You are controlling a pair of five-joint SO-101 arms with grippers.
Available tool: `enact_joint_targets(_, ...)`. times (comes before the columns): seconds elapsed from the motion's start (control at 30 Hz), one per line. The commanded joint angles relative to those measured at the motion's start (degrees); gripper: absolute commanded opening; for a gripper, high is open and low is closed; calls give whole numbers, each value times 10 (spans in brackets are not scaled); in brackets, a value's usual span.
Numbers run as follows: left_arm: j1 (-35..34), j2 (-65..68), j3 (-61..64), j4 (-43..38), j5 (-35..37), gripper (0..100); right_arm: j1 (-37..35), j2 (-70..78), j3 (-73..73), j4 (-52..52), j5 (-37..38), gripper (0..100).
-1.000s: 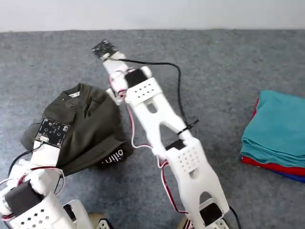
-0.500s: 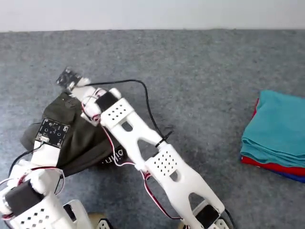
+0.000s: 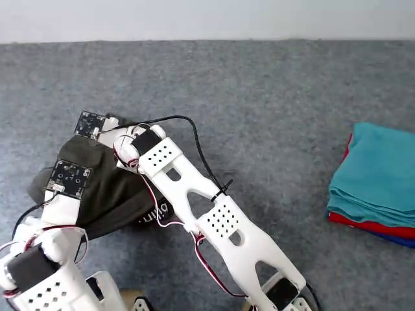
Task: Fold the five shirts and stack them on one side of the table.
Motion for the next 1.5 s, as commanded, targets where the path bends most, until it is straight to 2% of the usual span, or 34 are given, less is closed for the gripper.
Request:
enact_joint_targets(0.0,-2,-4,-4,-10,4,14,30,-19,-43,33,11,10)
enact_joint_targets(0.4,-1,-4,-5,-40,4,14,157,-51,-171,193,12,10)
enact_joint_targets(0.57,-1,-4,-6,-97,7,14,214,-53,-211,276,12,10)
enact_joint_targets(0.67,-1,-4,-6,-142,47,14,251,-70,-211,315,12,10)
enact_joint_targets(0.87,3,-4,-6,-248,115,14,318,-108,-210,320,9,10)
enact_joint_targets(1.17,175,2,-2,-355,129,14,401,-178,-165,321,9,10)
enact_joint_targets(1.47,193,3,-11,-551,127,14,457,-320,-29,320,9,10)
